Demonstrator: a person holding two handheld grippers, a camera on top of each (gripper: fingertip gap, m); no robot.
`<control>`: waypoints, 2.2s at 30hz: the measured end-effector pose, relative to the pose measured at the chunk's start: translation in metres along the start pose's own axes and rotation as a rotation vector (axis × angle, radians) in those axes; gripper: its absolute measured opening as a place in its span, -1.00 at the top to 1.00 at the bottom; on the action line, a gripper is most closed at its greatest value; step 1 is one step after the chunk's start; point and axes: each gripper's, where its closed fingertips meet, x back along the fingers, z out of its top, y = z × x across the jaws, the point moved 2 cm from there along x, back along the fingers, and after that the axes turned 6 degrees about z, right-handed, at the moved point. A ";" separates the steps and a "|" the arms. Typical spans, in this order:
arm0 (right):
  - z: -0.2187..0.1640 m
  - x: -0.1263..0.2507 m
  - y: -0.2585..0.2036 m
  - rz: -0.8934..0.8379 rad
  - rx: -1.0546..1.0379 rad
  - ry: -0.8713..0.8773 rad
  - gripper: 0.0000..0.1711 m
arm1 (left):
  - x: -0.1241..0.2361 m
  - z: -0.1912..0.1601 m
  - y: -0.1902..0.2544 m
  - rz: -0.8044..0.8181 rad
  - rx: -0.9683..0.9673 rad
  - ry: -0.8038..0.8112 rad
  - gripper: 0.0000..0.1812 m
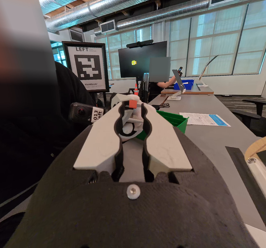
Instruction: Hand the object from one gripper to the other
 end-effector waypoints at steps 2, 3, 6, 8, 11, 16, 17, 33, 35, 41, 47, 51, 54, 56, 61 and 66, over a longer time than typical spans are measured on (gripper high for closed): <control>0.002 0.000 -0.003 -0.012 0.025 -0.012 0.73 | 0.000 -0.001 -0.003 -0.028 0.057 -0.001 0.91; 0.005 0.002 -0.004 -0.032 0.058 -0.020 0.70 | 0.000 -0.002 -0.005 -0.054 0.100 -0.003 0.91; 0.015 0.006 -0.010 -0.108 0.192 -0.061 0.75 | 0.002 -0.005 -0.005 -0.224 0.283 -0.019 0.91; 0.020 0.006 -0.018 -0.158 0.308 -0.123 0.80 | 0.007 -0.003 -0.010 -0.333 0.446 -0.006 0.91; 0.018 0.000 -0.026 -0.228 0.464 -0.282 0.80 | 0.016 0.003 -0.017 -0.480 0.605 0.023 0.91; 0.004 -0.018 -0.031 -0.273 0.609 -0.499 0.77 | 0.028 0.010 -0.030 -0.603 0.793 0.099 0.91; 0.001 -0.022 -0.030 -0.282 0.625 -0.527 0.78 | 0.030 0.012 -0.030 -0.624 0.810 0.115 0.91; -0.008 -0.038 -0.036 -0.210 0.619 -0.551 0.91 | 0.037 0.012 -0.022 -0.704 0.838 0.119 0.91; -0.008 -0.037 -0.036 -0.212 0.614 -0.555 0.91 | 0.037 0.012 -0.022 -0.702 0.841 0.117 0.91; -0.005 -0.036 -0.033 -0.219 0.607 -0.527 0.92 | 0.034 0.011 -0.024 -0.662 0.842 0.117 0.91; 0.030 -0.031 -0.019 -0.398 0.735 -0.395 0.91 | 0.013 -0.001 -0.042 -0.386 0.862 0.075 0.69; 0.057 -0.030 -0.004 -0.556 0.780 -0.237 0.92 | 0.004 -0.010 -0.052 -0.226 0.966 0.042 0.69; 0.067 -0.035 0.005 -0.546 0.635 -0.006 0.92 | 0.002 -0.018 -0.061 -0.092 0.902 0.012 0.70; 0.070 -0.039 0.009 -0.457 0.468 0.189 0.92 | 0.002 -0.022 -0.064 0.004 0.688 -0.032 0.69; 0.059 -0.043 0.024 -0.266 0.141 0.522 0.92 | 0.004 -0.032 -0.076 0.150 0.394 -0.097 0.71; 0.040 -0.061 0.033 -0.222 0.041 0.532 0.92 | 0.006 -0.031 -0.073 0.163 0.224 -0.082 0.73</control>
